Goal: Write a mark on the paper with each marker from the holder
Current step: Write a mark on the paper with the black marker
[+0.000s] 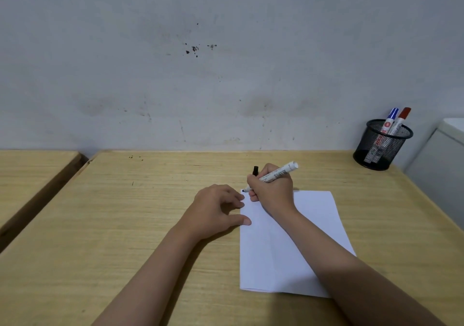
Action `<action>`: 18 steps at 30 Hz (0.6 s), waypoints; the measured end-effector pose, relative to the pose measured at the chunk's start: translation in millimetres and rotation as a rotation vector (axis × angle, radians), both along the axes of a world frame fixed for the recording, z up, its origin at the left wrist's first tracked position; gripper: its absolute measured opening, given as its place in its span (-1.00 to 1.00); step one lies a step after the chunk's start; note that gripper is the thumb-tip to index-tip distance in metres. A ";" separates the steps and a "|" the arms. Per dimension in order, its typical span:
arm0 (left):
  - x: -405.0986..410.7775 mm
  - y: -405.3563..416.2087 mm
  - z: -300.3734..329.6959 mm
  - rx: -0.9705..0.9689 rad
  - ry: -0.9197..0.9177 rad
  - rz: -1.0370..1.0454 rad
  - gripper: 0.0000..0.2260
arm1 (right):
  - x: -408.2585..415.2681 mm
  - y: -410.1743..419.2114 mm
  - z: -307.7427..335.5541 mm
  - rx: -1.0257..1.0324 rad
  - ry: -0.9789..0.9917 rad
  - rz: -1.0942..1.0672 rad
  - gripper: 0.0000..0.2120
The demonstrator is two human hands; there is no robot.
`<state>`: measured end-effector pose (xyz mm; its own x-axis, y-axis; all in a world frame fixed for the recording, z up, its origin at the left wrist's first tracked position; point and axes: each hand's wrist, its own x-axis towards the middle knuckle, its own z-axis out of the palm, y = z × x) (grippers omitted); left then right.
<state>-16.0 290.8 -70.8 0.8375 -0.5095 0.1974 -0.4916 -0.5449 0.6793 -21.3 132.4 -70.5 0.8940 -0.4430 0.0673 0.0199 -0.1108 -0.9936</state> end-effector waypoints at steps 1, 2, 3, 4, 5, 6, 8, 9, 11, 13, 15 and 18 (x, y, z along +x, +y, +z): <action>0.0 0.1 0.0 0.002 -0.003 -0.001 -0.64 | -0.1 0.1 0.4 -0.004 0.006 0.006 -0.78; -0.2 0.2 -0.1 -0.002 -0.007 -0.002 -0.64 | -0.2 0.0 1.1 -0.007 0.013 0.013 -0.78; -0.2 0.1 -0.1 -0.006 -0.008 -0.001 -0.64 | -0.3 -0.4 1.5 -0.007 0.019 0.019 -0.77; -0.5 0.0 -0.1 -0.009 -0.008 0.000 -0.64 | -0.4 -0.6 2.1 -0.001 0.026 0.025 -0.76; -0.8 0.1 -0.2 -0.009 -0.008 0.000 -0.64 | -0.5 -0.8 2.3 0.009 0.032 0.029 -0.75; -1.0 -0.1 0.0 -0.008 -0.009 -0.002 -0.64 | -0.7 -0.9 2.6 0.018 0.036 0.031 -0.75; -1.0 0.1 0.4 -0.009 -0.014 -0.005 -0.63 | -1.5 -0.9 3.2 0.029 0.028 0.024 -0.75; -0.7 0.2 0.5 -0.008 -0.017 -0.006 -0.64 | -2.4 -0.9 3.9 0.039 0.015 0.012 -0.76; -0.1 0.4 0.0 0.001 -0.019 -0.007 -0.65 | -4.7 -1.0 6.3 0.104 -0.041 -0.045 -0.77; 0.5 0.2 -1.2 0.004 -0.013 -0.004 -0.68 | -6.2 -3.0 8.7 0.231 -0.112 -0.121 -0.80; 1.7 -2.0 1.2 -0.004 0.013 0.006 -0.76 | -6.7 -6.6 10.6 0.329 -0.160 -0.178 -0.81; 8.7 -11.2 13.7 0.030 0.037 0.022 -0.90 | -6.5 -11.7 14.7 0.326 -0.200 -0.219 -0.78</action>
<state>-7.3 279.6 -57.0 0.8552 -0.4957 0.1514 -0.4541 -0.5758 0.6799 -27.7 120.7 -55.8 0.7605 -0.6470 0.0544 0.2261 0.1854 -0.9563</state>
